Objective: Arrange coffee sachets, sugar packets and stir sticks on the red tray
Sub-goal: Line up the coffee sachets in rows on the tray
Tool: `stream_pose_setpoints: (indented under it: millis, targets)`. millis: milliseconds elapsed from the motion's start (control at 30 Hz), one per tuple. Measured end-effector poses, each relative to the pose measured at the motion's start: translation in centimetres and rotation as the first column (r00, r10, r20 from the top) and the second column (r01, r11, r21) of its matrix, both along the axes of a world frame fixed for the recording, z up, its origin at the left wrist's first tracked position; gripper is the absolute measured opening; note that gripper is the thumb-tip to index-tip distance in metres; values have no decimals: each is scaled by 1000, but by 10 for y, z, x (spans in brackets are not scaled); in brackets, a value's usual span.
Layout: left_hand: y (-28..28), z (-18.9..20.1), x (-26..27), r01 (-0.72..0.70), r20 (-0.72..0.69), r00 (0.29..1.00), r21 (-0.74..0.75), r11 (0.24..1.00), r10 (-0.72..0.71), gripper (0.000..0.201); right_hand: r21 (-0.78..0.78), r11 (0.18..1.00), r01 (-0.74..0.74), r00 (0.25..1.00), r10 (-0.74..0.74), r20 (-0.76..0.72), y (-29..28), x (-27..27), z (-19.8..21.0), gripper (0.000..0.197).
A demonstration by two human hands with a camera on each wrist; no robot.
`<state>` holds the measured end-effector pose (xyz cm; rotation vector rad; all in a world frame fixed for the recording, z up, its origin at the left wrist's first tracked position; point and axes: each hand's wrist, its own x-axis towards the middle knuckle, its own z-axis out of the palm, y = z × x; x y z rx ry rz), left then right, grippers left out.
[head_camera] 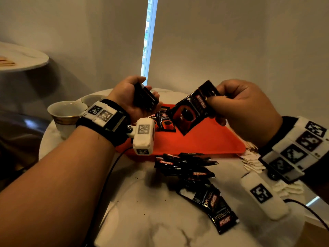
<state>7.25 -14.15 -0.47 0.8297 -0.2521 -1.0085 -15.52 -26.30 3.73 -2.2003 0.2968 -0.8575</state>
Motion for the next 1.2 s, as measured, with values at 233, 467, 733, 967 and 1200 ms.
stream_pose_setpoints:
  millis: [233, 467, 733, 967, 1200]
  targets:
    - [-6, 2, -20, 125, 111, 986, 31, 992, -128, 28, -104, 963, 250, 968, -244, 66, -21, 24, 21, 6]
    - [-16, -2, -35, 230, 211, 954, -56, 972, -214, 49, -249, 955, 163, 987, -160, 34, 0, 62, 7, 4]
    - [-12, -1, -32, 214, 244, 951, -85, 973, -188, 33, -378, 920, -103, 974, 16, -227, 3, 61, 1, 27]
    - [-10, 4, -49, 397, 310, 893, -200, 896, -326, 39, -190, 961, -201, 950, 144, -277, 2, 56, 6, 69]
    - [-14, -2, -30, 226, 232, 955, -158, 961, -186, 34, -323, 926, -194, 923, 62, -379, -2, 37, 5, 67]
